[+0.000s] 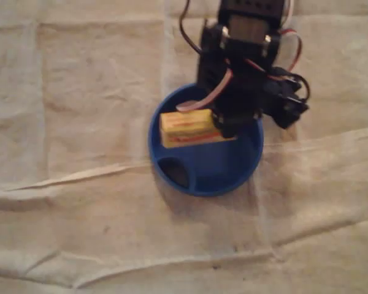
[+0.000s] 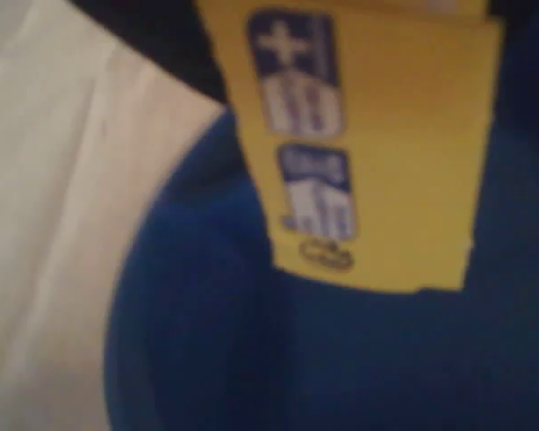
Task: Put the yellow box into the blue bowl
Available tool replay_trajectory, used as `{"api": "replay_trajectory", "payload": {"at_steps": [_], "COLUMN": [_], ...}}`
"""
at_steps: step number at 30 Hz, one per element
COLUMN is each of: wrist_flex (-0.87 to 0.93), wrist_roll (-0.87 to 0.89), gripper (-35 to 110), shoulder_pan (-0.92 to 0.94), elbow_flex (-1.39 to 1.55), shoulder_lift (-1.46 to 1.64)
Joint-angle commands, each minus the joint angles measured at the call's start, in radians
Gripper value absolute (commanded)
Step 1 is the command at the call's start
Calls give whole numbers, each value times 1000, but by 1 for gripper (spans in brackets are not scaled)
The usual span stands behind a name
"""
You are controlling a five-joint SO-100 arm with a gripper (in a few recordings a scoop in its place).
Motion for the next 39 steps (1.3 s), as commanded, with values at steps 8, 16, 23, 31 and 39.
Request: {"api": "replay_trajectory", "payload": {"at_steps": [8,16,23,31,39], "wrist_flex": [2,57,115,179,278], "wrist_roll": [-3,-5,3,6,9], "gripper": [19,16,-2,0,0], "shoulder_pan": [8,11,11,8,-11], "elbow_flex": [-72,-86,-87,-74,-71], "shoulder_lift": [48,54,101,351,607]}}
